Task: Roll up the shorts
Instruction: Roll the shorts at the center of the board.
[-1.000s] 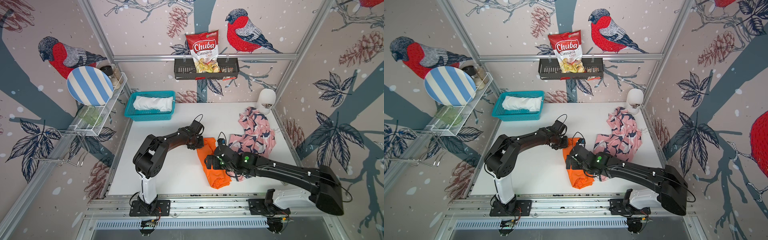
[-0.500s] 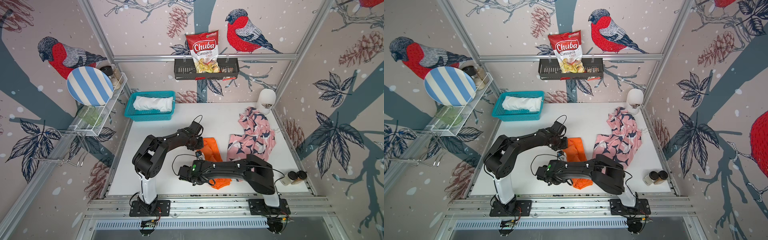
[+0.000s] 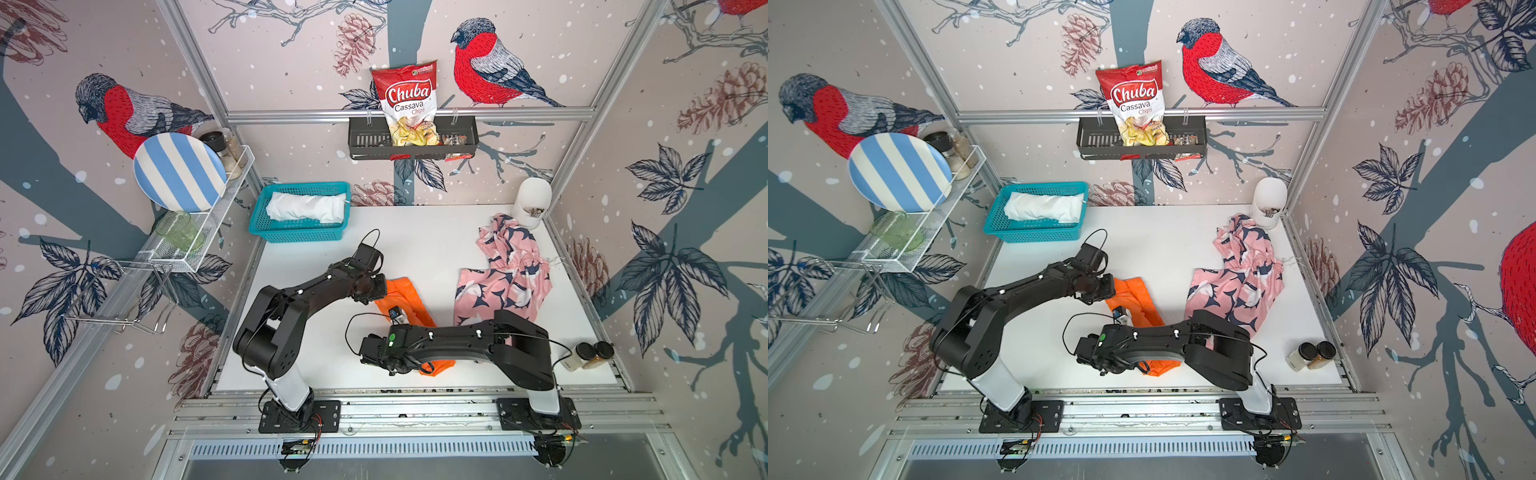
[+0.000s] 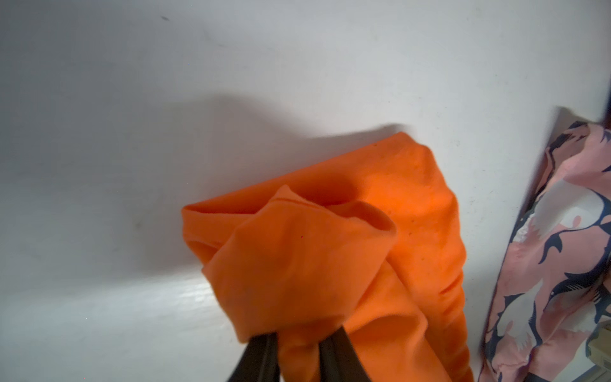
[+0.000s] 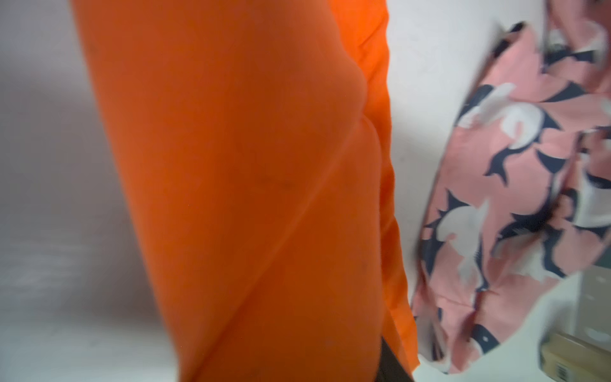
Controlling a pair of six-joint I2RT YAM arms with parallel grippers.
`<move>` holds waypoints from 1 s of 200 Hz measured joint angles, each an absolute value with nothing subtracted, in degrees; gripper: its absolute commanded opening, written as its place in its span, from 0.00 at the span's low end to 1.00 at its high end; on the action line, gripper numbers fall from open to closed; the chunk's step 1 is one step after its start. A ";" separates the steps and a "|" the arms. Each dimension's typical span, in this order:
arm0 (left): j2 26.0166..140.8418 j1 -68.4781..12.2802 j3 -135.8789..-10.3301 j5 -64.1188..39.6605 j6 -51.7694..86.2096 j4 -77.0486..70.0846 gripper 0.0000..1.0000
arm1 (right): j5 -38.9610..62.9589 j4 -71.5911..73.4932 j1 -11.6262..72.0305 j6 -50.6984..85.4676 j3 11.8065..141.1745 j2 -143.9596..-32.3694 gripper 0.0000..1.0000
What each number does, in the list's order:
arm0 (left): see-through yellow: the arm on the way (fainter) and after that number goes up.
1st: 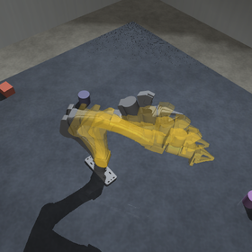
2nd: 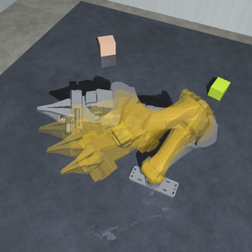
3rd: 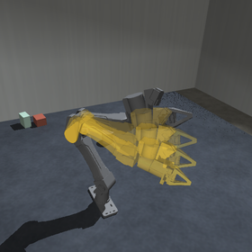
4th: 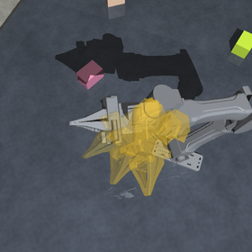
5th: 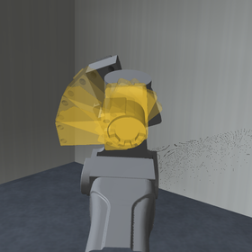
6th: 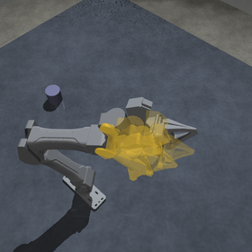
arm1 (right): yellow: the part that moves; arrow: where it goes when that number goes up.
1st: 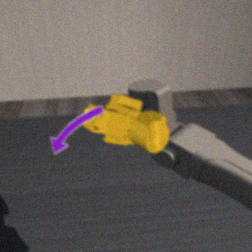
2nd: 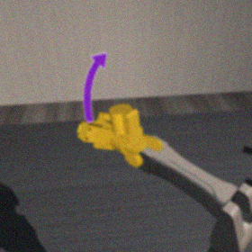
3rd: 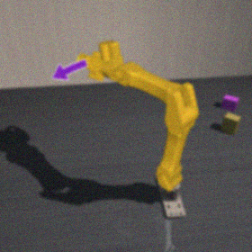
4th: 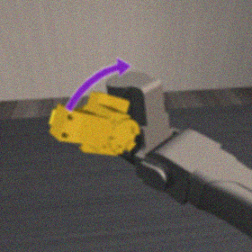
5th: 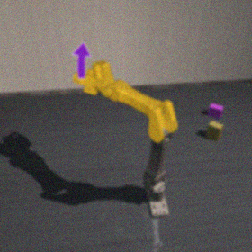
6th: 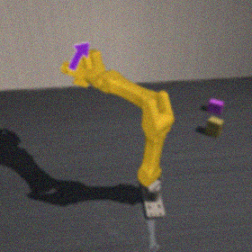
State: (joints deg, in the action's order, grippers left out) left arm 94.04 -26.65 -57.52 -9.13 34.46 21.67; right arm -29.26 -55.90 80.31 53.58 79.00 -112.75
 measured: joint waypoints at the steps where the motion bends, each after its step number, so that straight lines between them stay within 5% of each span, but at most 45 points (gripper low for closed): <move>1: 93.62 -26.50 -57.28 -8.97 34.41 21.76 0.27 | -28.95 -55.61 80.31 53.52 78.87 -112.55 0.40; 66: 78.94 -21.71 -51.59 -4.58 33.04 28.05 0.59 | 2.04 -19.20 69.67 50.24 55.24 -96.53 0.33; 132: 71.79 -22.74 -50.96 -9.23 36.84 27.75 0.64 | 27.75 11.33 52.23 53.98 33.54 -89.12 0.30; 200: 78.74 -33.93 -49.95 -13.06 45.63 20.51 0.76 | 37.10 25.28 44.73 54.35 23.44 -88.60 0.29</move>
State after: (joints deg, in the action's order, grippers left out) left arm 78.74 -33.93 -49.95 -13.06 45.63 20.51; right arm 37.10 25.28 44.73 54.35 23.44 -88.60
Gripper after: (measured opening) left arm 0.736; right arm 0.295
